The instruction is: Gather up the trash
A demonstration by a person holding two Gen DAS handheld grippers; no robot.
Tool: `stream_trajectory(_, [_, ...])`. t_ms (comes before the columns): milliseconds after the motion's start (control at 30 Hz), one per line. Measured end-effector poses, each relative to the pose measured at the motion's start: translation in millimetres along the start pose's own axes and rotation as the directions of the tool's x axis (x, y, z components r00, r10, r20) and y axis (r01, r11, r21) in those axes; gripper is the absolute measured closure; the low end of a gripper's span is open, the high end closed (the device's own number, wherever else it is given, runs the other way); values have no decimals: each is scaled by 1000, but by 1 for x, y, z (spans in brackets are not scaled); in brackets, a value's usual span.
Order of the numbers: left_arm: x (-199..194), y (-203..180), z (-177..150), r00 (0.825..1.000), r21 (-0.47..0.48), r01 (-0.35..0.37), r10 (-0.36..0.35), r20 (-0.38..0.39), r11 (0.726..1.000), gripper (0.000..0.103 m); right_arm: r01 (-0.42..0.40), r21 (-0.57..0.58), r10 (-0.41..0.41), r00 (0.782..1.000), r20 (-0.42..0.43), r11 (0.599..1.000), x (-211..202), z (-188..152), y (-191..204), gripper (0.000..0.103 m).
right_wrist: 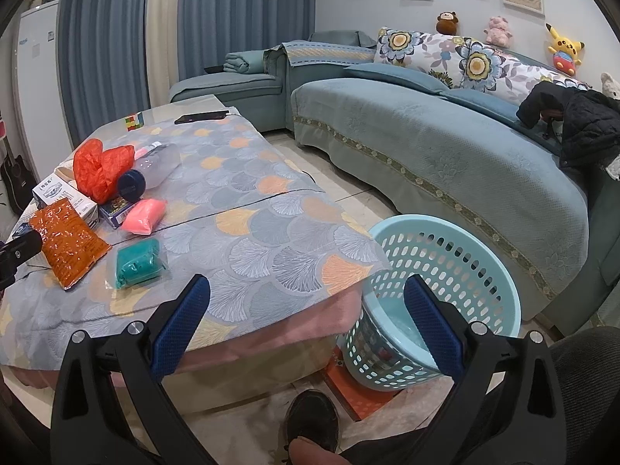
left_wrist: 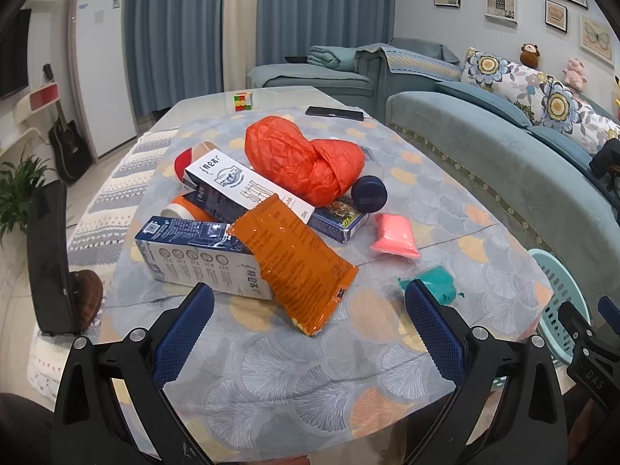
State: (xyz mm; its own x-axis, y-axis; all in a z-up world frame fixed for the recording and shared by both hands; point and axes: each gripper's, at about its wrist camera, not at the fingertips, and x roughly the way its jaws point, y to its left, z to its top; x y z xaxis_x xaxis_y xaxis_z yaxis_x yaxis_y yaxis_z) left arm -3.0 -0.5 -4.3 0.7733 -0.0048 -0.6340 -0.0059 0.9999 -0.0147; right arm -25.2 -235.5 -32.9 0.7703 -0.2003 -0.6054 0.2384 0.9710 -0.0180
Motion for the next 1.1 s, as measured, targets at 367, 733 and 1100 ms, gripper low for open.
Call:
stream_trajectory(367, [0, -1, -1, 1000, -2, 0, -1, -3, 1000, 7, -6, -3, 6, 1000, 0, 1000, 1, 0, 3, 8])
stream_trajectory(733, [0, -1, -2, 1000, -4, 2, -2, -6, 1000, 7, -7, 3, 7, 1000, 3, 1000, 0, 0, 1, 8])
stream_trajectory(1100, [14, 3, -7, 999, -14, -10, 10, -37, 1000, 7, -24, 1, 24, 1000, -1, 1000, 0, 0, 0, 8])
